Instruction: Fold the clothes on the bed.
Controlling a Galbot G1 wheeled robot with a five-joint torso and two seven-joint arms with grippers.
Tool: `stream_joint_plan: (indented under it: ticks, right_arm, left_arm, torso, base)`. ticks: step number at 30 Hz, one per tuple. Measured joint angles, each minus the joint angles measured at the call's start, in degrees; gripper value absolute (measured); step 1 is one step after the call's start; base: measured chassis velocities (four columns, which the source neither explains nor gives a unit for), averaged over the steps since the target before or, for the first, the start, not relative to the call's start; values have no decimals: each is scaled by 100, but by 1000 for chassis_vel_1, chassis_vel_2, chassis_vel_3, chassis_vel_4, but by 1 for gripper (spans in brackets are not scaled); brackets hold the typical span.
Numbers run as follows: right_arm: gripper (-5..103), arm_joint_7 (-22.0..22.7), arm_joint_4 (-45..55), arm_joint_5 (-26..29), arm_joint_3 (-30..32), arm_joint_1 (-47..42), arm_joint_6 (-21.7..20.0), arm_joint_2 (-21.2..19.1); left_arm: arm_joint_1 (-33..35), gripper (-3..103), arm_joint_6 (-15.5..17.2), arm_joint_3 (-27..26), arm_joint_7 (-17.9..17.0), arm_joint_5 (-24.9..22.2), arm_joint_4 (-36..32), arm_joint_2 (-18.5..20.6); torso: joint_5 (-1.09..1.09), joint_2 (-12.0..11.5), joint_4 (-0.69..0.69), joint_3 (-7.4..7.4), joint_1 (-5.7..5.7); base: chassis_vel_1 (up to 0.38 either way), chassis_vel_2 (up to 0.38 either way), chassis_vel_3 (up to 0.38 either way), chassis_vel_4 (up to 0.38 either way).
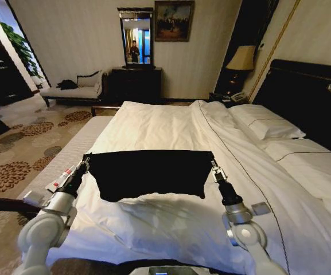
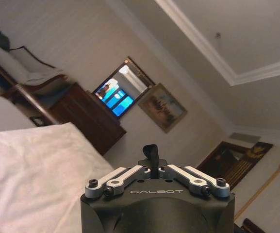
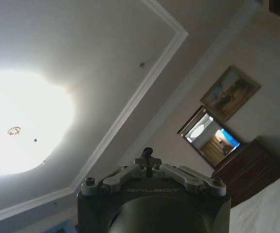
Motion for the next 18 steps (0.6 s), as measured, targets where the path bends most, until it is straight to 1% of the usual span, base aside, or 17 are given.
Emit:
stream_joint_plan:
  ticks: [2,3,4,5,7,8,9,10,11,12,13,14,15,16,17,18]
  right_arm:
    - [0,391,378,-159,93,-253,26,-25]
    - [0,391,378,-159,93,-253,26,-25]
    - [0,586,547,-203,120,-347,26,-49]
    - [0,1071,895,-269,153,-468,-21,-117]
    - [0,2000,1231,-288,145,-404,-276,-232]
    - [0,2657,1330,-194,79,-209,-503,-337]
    - [0,2657,1330,-194,79,-209,-503,-337]
    - [0,3201,1286,-5,-8,61,-739,-468]
    - [0,3607,1044,179,-121,368,-951,-628]
    - [0,3785,801,268,-231,583,-1065,-732]
    - [0,3785,801,268,-231,583,-1065,-732]
    - [0,3949,331,355,-454,943,-1201,-878]
    - [0,4021,-333,454,-794,1381,-1311,-1012]
    - [0,4030,-873,512,-1076,1742,-1373,-1064]
    - [0,4030,-873,512,-1076,1742,-1373,-1064]
    - [0,4015,-1452,544,-1387,2141,-1417,-1076]
  left_arm:
    - [192,2,0,-121,-94,-70,-418,11]
    - [192,2,0,-121,-94,-70,-418,11]
    - [253,2,4,-200,-136,-146,-556,41]
    - [330,2,37,-402,-281,-381,-694,136]
    - [318,2,133,-595,-505,-627,-733,273]
    - [253,2,206,-618,-612,-679,-736,365]
    - [253,2,206,-618,-612,-679,-736,365]
    - [138,2,274,-523,-679,-634,-660,455]
    - [-12,2,364,-334,-743,-492,-409,531]
    - [-115,2,416,-188,-758,-392,-207,575]
    - [-115,2,416,-188,-758,-392,-207,575]
    - [-303,2,508,45,-774,-286,196,637]
    - [-599,2,586,372,-781,-157,822,694]
    - [-834,2,610,604,-779,-33,1264,718]
    - [-834,2,610,604,-779,-33,1264,718]
    - [-1178,2,621,922,-761,150,1820,727]
  torso:
    - [2,0,0,0,0]
    - [2,0,0,0,0]
    - [2,0,1,0,0]
    - [3,0,-1,0,-1]
    - [0,1,-1,0,-1]
    - [-1,1,-1,0,-1]
    - [-1,1,-1,0,-1]
    - [3,1,2,-1,-1]
    - [1,1,1,-1,-2]
    - [-2,0,1,0,-1]
    - [-2,0,1,0,-1]
    - [2,0,0,1,0]
    - [2,-1,1,2,1]
    - [1,-2,0,3,1]
    - [1,-2,0,3,1]
    - [1,-2,1,3,2]
  base:
    - [0,0,0,0]
    - [0,0,0,0]
    - [0,0,0,0]
    - [0,0,0,0]
    - [0,0,0,0]
    - [0,0,0,0]
    - [0,0,0,0]
    - [0,0,0,0]
    - [0,0,0,0]
    - [0,0,0,0]
    - [0,0,0,0]
    - [0,0,0,0]
    - [0,0,0,0]
    - [0,0,0,0]
    - [0,0,0,0]
    - [0,0,0,0]
